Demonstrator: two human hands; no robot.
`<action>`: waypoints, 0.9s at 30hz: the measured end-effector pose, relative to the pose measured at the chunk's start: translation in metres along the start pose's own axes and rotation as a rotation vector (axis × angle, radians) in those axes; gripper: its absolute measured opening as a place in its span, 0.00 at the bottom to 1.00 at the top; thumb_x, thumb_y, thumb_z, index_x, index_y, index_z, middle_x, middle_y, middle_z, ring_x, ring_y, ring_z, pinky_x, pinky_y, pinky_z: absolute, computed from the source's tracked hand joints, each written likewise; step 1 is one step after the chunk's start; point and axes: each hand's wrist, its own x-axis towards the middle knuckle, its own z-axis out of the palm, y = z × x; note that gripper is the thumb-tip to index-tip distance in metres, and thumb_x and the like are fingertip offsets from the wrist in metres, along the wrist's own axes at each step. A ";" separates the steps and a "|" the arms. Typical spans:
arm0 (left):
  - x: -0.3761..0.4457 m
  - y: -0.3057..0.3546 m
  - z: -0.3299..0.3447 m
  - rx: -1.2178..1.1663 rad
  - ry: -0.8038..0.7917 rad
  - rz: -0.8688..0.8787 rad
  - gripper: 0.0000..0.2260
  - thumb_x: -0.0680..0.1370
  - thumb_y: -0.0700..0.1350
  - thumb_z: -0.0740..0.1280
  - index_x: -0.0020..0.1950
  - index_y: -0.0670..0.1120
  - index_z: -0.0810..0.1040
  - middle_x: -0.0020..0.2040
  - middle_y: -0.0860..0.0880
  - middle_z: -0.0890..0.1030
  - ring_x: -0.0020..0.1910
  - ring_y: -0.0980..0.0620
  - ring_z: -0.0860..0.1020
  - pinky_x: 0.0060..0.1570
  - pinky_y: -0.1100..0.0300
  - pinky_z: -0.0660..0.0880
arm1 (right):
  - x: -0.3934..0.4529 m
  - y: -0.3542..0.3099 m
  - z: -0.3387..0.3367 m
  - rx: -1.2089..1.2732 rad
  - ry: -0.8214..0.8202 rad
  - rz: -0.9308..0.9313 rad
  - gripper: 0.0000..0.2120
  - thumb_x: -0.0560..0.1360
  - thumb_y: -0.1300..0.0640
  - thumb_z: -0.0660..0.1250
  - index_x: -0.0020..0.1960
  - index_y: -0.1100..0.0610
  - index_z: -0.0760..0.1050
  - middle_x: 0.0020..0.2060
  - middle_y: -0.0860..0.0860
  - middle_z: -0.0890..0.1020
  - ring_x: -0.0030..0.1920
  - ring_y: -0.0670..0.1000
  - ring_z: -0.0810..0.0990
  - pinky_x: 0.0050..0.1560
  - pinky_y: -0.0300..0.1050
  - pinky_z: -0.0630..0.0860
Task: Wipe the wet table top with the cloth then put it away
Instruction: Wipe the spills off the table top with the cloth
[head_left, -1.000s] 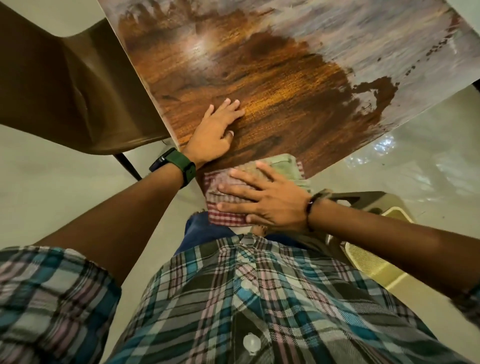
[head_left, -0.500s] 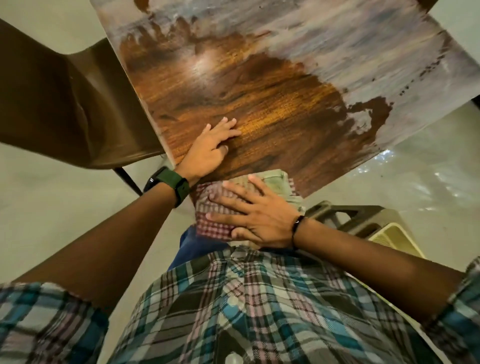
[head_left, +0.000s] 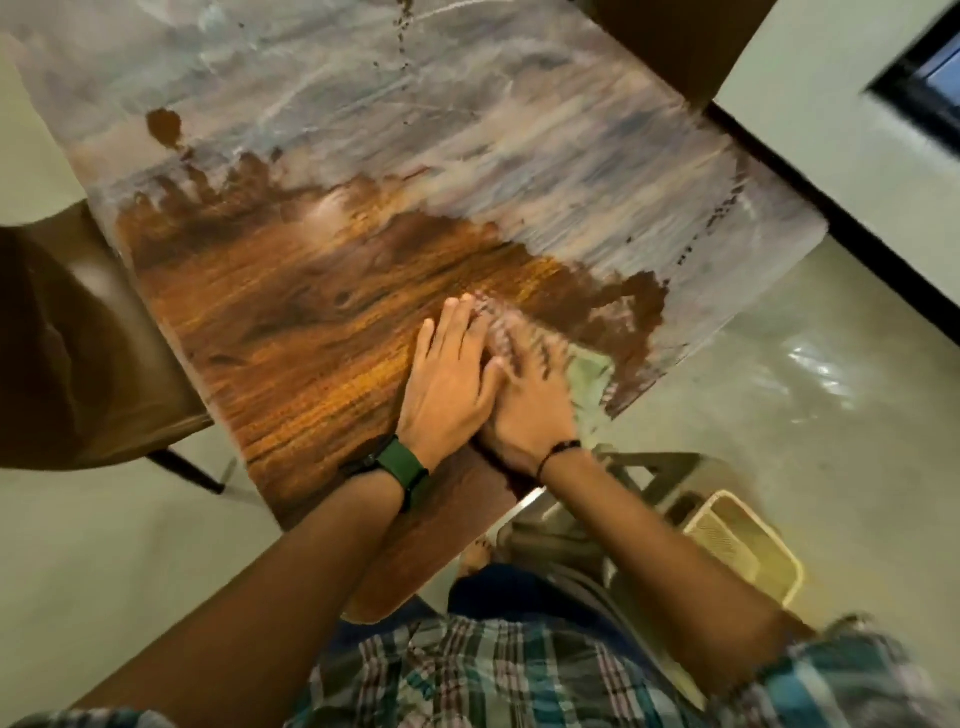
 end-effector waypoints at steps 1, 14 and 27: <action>0.004 -0.001 0.002 0.013 0.006 -0.013 0.30 0.77 0.57 0.41 0.75 0.43 0.55 0.77 0.45 0.52 0.75 0.49 0.46 0.71 0.54 0.38 | -0.007 -0.007 0.002 0.003 -0.018 -0.080 0.33 0.74 0.41 0.39 0.77 0.51 0.47 0.77 0.50 0.50 0.76 0.56 0.41 0.72 0.65 0.40; 0.013 -0.003 0.013 0.280 -0.101 -0.049 0.29 0.78 0.58 0.41 0.75 0.44 0.53 0.76 0.45 0.53 0.75 0.48 0.48 0.72 0.47 0.45 | 0.061 0.225 -0.035 0.112 0.020 0.514 0.24 0.81 0.42 0.42 0.76 0.41 0.44 0.77 0.47 0.44 0.76 0.53 0.40 0.72 0.63 0.38; 0.014 -0.001 0.008 0.127 -0.096 -0.052 0.29 0.79 0.57 0.45 0.74 0.40 0.56 0.75 0.42 0.57 0.75 0.47 0.52 0.72 0.47 0.49 | -0.010 0.053 0.005 0.068 0.041 0.058 0.26 0.78 0.43 0.46 0.75 0.44 0.52 0.75 0.51 0.61 0.75 0.58 0.56 0.68 0.66 0.49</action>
